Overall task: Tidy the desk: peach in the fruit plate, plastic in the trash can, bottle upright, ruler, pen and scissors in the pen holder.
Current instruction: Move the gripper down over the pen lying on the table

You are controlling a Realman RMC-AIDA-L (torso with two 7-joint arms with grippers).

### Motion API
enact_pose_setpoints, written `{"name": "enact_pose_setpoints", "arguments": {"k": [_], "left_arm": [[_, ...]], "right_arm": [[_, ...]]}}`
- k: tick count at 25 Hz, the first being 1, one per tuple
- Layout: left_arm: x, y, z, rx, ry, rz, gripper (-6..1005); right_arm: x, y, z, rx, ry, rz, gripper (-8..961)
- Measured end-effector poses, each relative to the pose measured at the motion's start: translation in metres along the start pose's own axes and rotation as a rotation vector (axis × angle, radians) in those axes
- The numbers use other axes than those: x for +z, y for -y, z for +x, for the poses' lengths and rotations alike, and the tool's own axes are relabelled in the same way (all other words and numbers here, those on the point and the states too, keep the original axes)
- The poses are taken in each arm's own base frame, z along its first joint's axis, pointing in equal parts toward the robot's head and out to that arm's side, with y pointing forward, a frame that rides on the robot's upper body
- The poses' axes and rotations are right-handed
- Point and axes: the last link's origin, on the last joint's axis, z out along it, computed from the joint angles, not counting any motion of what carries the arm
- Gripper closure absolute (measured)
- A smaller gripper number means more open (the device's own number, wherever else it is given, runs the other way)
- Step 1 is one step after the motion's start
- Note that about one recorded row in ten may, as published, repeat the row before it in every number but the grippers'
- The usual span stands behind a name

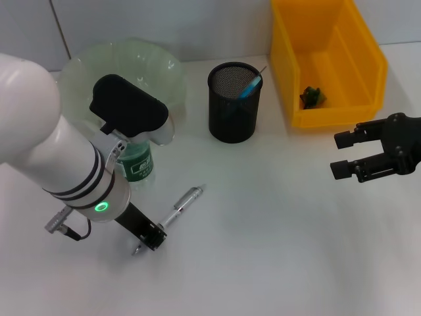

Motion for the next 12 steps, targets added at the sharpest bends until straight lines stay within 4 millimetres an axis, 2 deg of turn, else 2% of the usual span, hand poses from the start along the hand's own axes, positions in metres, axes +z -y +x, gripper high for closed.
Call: {"name": "enact_pose_setpoints", "arguments": {"k": [12], "left_arm": [[-0.0006, -0.0001, 0.0028, 0.009, 0.002, 0.005, 735]], "right_arm": [[-0.0005, 0.0005, -0.0004, -0.002, -0.005, 0.001, 156]]}}
